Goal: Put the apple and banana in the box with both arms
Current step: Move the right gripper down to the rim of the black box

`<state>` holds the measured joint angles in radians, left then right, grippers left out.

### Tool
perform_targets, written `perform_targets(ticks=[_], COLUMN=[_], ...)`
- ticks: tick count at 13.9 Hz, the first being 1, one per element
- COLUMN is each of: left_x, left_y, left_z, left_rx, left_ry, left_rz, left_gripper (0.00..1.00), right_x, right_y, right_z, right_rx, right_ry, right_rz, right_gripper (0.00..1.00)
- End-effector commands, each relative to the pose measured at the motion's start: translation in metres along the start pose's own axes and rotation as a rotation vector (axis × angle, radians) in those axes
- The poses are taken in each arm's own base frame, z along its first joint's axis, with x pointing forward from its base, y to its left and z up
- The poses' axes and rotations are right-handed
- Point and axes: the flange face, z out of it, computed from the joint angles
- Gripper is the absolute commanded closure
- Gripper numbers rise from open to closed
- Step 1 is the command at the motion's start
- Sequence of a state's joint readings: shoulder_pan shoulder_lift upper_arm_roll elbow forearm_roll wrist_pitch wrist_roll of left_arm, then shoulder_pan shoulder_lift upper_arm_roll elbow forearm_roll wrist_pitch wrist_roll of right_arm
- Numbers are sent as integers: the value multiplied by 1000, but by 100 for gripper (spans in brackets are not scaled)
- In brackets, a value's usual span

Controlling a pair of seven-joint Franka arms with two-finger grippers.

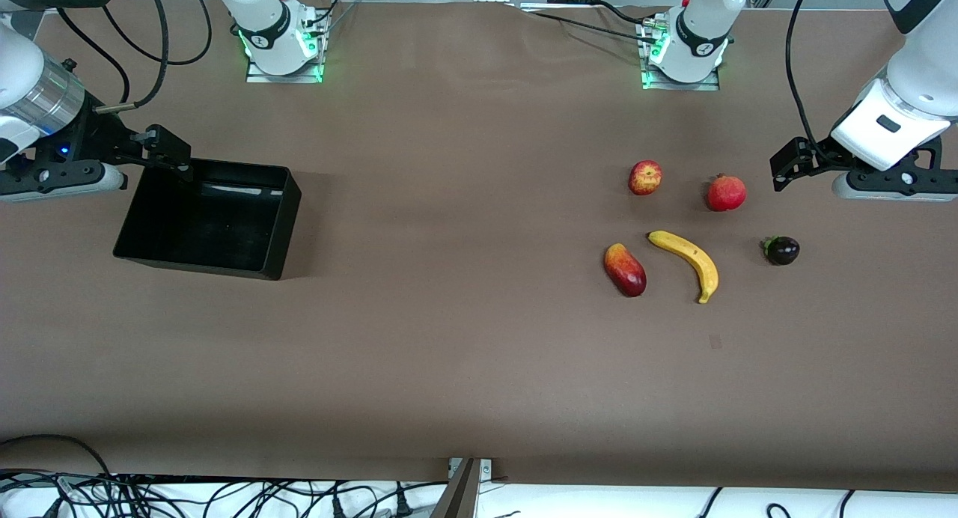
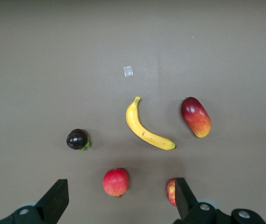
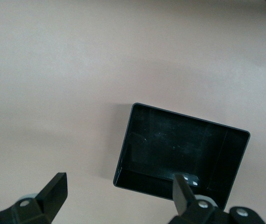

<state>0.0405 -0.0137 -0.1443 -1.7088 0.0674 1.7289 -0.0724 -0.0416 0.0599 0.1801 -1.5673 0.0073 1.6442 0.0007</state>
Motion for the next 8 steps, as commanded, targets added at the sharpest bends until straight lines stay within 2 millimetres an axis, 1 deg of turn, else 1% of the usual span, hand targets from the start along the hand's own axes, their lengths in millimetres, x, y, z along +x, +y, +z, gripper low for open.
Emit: perform_targets(ticks=[1,8], left_x=[-2,-2], left_y=[-2,-2], left_z=[-3,-3], left_rx=[1,1], left_ry=[-2,-3], left_rz=[-10,-9], left_gripper=[0,0], right_x=[-1,2], right_y=[0,1], right_z=[-4,-2], right_rx=[16,17], right_ry=[23,26], right_rz=[10,12], right_gripper=[0,0])
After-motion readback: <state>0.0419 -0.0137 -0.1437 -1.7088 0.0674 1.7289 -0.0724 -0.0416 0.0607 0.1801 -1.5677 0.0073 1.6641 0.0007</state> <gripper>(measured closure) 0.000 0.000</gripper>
